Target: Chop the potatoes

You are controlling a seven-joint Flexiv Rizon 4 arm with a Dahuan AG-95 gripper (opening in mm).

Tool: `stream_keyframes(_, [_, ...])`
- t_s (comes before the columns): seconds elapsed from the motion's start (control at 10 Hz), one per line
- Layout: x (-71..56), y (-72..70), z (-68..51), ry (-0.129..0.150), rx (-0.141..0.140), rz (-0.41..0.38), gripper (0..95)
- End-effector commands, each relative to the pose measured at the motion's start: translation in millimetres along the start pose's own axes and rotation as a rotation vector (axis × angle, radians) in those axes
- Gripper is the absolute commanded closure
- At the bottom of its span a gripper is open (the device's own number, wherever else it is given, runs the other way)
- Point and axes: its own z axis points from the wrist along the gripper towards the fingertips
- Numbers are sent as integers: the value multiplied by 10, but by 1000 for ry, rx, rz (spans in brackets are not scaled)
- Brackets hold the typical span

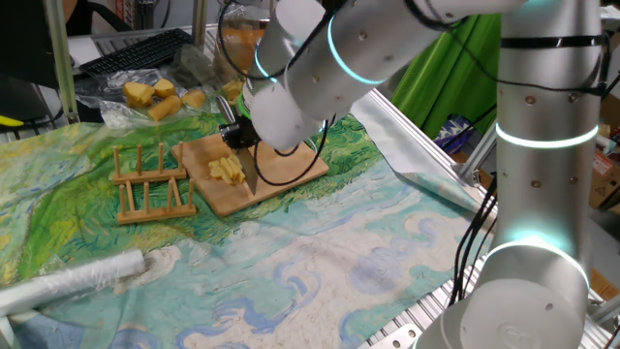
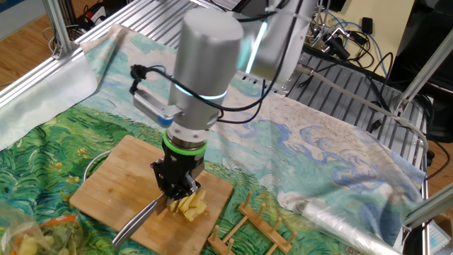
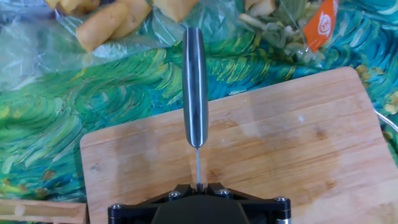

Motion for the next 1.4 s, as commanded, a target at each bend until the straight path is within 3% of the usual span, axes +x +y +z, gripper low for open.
stream_keyframes(0.1, [-14, 30, 91, 32, -30, -20, 950])
stream_keyframes(0.6, [-32, 61, -16, 56, -22, -25, 950])
stream_keyframes(1.4, [-23, 82, -5, 56, -18, -27, 950])
